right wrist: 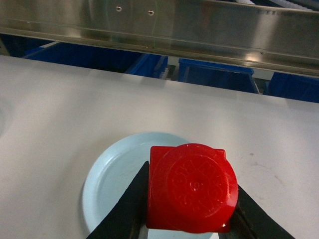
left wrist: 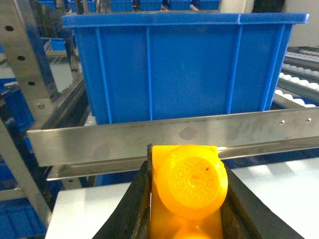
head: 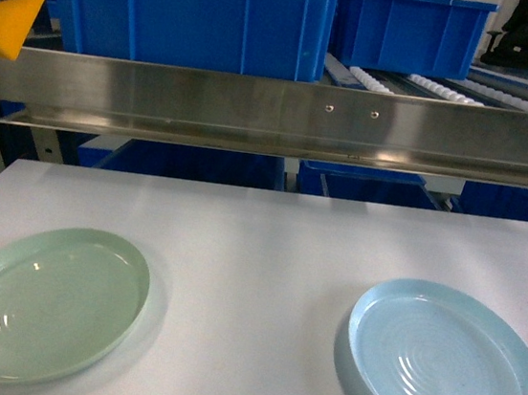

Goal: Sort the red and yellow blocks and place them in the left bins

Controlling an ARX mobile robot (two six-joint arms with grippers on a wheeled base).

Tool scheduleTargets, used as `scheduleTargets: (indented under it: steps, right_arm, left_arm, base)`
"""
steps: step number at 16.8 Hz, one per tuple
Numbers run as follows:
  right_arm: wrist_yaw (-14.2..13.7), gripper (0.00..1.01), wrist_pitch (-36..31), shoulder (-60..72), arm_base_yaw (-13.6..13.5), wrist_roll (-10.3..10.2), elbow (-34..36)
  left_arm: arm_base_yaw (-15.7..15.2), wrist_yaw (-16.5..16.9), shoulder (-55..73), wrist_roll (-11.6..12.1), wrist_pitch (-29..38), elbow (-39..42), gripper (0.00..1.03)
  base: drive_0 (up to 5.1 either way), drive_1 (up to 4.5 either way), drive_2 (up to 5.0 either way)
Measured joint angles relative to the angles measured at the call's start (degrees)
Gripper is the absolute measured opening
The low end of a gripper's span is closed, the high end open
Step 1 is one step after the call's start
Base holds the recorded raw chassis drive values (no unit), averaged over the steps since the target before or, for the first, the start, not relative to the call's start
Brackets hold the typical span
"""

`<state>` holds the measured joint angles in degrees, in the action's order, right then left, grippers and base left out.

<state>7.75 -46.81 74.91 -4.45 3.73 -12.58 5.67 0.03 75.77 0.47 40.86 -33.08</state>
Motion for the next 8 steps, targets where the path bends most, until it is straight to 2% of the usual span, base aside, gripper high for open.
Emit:
scheduleTargets:
  steps: [5,8]
  right_arm:
    - [0.0,0.28,0.0,0.0,0.0,0.0,0.0]
    - [0.0,0.28,-0.1,0.0,0.0,0.0,0.0]
  left_arm:
    - [-0.2,0.0,0.0,0.0,0.2,0.0,0.27]
    - [-0.2,-0.2,0.0,0.0,0.1,0.0,0.27]
  base:
    - [0.0,0.0,0.0]
    - [-5.1,2.37,2.4]
